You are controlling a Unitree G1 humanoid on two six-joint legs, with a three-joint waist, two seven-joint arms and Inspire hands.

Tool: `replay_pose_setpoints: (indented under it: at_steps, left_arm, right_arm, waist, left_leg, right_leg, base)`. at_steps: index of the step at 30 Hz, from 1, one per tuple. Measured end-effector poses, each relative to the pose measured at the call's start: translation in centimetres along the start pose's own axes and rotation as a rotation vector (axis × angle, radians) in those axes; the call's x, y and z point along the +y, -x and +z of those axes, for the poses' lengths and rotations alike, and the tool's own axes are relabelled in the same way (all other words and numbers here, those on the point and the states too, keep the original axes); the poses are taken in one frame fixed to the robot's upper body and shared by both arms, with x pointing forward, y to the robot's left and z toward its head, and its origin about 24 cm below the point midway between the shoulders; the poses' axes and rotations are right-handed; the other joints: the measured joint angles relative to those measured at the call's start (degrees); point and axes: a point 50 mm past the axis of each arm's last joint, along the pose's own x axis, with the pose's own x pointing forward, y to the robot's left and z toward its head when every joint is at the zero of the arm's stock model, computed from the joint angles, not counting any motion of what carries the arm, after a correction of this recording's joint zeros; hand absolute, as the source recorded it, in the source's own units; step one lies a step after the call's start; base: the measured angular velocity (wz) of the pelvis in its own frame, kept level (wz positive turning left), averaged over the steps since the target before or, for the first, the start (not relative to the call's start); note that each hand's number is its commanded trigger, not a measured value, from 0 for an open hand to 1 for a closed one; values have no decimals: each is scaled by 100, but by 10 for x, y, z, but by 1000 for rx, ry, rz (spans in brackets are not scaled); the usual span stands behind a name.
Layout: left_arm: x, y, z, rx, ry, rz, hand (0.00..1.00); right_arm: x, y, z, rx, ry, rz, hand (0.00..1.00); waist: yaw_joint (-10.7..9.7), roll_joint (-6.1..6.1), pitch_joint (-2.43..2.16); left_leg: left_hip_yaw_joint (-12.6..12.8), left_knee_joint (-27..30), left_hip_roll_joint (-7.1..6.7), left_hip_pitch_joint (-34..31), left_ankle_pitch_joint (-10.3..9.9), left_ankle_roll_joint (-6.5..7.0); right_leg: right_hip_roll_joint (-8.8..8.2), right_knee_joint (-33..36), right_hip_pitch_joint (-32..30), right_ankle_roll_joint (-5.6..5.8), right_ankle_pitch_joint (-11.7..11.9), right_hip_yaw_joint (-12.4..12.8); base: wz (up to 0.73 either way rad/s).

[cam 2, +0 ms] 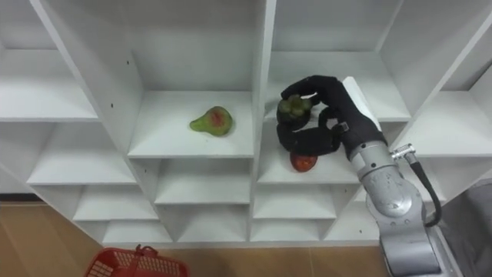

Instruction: Collect fruits from the closet

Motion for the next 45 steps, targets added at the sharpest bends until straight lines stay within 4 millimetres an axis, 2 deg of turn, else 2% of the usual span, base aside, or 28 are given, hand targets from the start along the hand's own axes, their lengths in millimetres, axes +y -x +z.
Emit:
replay_pose_setpoints:
  at_steps: [10, 19, 25, 30, 35, 37, 40, 43, 45]
  left_arm:
    - [-7, -1, 1, -5, -15, -21, 100]
    - [-15, -4, 18, -55, -51, -52, 100]
    - [-24, -5, 32, -103, -58, -89, 100]
    - [-30, -8, 48, -144, -99, -129, 100]
    - [-32, -8, 61, -189, -108, -141, 100]
    - [-33, -8, 67, -214, -110, -145, 100]
    - [-38, -6, 77, -257, -120, -164, 100]
    - [-45, -4, 84, -289, -124, -194, 100]
    - [-47, -4, 86, -295, -128, -207, 100]
  right_arm:
    - [20, 9, 11, -47, -26, 93, 100]
    - [33, 8, 14, -54, -56, 145, 100]
    - [49, 13, 4, -7, -64, 208, 100]
    - [65, 15, -22, 111, -21, 257, 100]
    - [69, 16, -23, 115, 28, 272, 100]
    - [70, 15, -24, 119, 48, 264, 100]
    - [77, 14, -37, 176, 51, 285, 100]
    - [87, 18, -46, 218, 41, 323, 100]
    - [92, 20, -48, 228, 37, 344, 100]
  waist:
    - [8, 42, 31]
    - [-19, 43, 60]
    - [-15, 15, 83]
    - [-3, -11, 93]
    - [-18, -12, 93]
    - [-20, -6, 94]
    - [-8, 11, 95]
    - [3, 73, 123]
    - [1, 118, 110]
  left_leg:
    - [60, -49, 4, 8, 0, -1]
    - [64, -14, 15, -109, 0, -1]
    - [110, 9, 24, -170, 0, -1]
    - [165, 96, 48, -412, 1, -2]
    - [182, 139, 63, -545, 1, -2]
    - [183, 185, 70, -647, 1, -2]
    - [182, 230, 79, -766, 1, -2]
    - [187, 233, 79, -813, 1, -2]
    - [192, 227, 83, -839, 1, -2]
  right_leg:
    - [31, -3, -17, -2, 1, 140]
    - [29, 0, -110, -5, 4, 132]
    - [27, 10, -208, -13, 9, 138]
    - [25, 103, -468, -28, 27, 132]
    - [30, 104, -584, -46, 42, 123]
    - [28, 101, -648, -52, 55, 99]
    - [33, 105, -755, -58, 80, 100]
    - [33, 106, -803, -59, 84, 105]
    - [36, 110, -838, -59, 84, 112]
  base:
    - [-3]
    - [0]
    - [-2]
    - [-4]
    - [0]
    - [2]
    - [0]
    - [0]
    - [0]
